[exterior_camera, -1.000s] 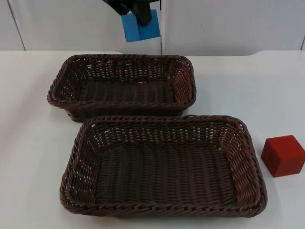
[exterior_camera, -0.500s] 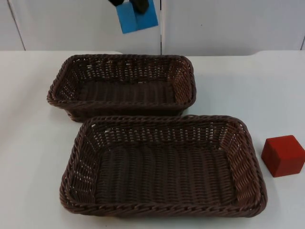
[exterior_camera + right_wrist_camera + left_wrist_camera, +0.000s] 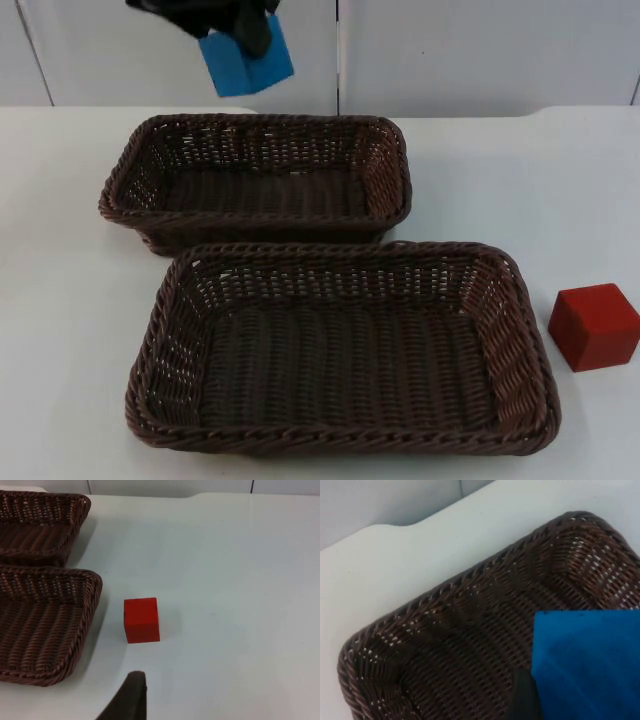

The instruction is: Pick up one cube with the left hand and place it into the upper basket. Pick up one cube with the right hand and place it into the lower basket.

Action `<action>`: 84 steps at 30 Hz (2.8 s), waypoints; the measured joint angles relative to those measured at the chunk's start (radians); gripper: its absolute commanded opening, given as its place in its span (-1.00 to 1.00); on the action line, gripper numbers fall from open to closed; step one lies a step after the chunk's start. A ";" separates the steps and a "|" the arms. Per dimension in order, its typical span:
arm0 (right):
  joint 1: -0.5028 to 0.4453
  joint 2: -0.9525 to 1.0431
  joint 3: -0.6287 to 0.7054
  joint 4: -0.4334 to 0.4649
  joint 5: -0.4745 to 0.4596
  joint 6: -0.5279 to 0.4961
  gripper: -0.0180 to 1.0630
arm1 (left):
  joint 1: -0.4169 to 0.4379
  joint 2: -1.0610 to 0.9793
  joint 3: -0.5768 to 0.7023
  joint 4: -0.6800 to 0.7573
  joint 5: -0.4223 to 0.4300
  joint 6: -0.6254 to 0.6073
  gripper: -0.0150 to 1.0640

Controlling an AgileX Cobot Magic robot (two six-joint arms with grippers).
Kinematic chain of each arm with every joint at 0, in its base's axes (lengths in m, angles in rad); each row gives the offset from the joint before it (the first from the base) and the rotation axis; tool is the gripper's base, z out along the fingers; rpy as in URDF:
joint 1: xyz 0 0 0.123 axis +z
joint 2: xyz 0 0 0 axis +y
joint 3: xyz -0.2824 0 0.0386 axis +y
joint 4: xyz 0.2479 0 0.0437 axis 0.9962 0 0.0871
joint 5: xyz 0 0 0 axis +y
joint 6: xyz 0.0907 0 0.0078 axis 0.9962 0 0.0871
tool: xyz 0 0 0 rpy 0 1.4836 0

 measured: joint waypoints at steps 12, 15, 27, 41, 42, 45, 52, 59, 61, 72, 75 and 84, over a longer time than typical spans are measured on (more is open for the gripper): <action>0.000 0.000 0.000 0.000 0.000 0.000 0.98 | 0.000 0.000 0.128 -0.034 -0.250 0.000 -0.98; 0.000 0.000 0.000 0.000 0.000 0.000 0.98 | 0.000 0.032 0.128 -0.034 -0.302 0.000 -0.98; 0.000 0.000 0.000 0.000 0.000 0.000 0.98 | 0.000 0.205 0.129 -0.034 -0.442 0.000 -0.98; 0.000 0.000 0.000 0.000 0.000 0.000 0.98 | 0.000 0.257 0.130 -0.034 -0.478 0.023 -0.98; 0.000 0.000 0.000 0.000 0.000 0.000 0.98 | 0.000 0.260 0.130 -0.034 -0.480 0.026 -0.98; 0.000 0.000 0.000 0.000 0.000 0.000 0.98 | 0.000 0.274 0.130 -0.034 -0.480 0.027 -0.98; 0.000 0.000 0.000 0.000 0.000 0.000 0.98 | 0.000 0.283 0.130 -0.034 -0.479 0.030 -0.97; 0.000 0.000 0.000 0.000 0.000 0.000 0.98 | 0.000 0.283 0.130 -0.034 -0.460 0.030 -0.35; 0.000 0.000 0.000 0.000 0.000 0.000 0.98 | 0.000 0.283 0.130 -0.034 -0.460 0.030 -0.07; 0.000 0.000 0.000 0.000 0.000 0.000 0.98 | 0.000 0.189 0.130 -0.065 -0.427 0.030 0.47; 0.000 0.000 0.000 0.000 0.000 0.000 0.98 | 0.000 0.146 0.130 -0.088 -0.411 0.030 0.47; 0.000 0.000 0.000 0.000 0.000 0.000 0.98 | 0.000 -0.069 0.130 -0.114 -0.292 0.030 0.47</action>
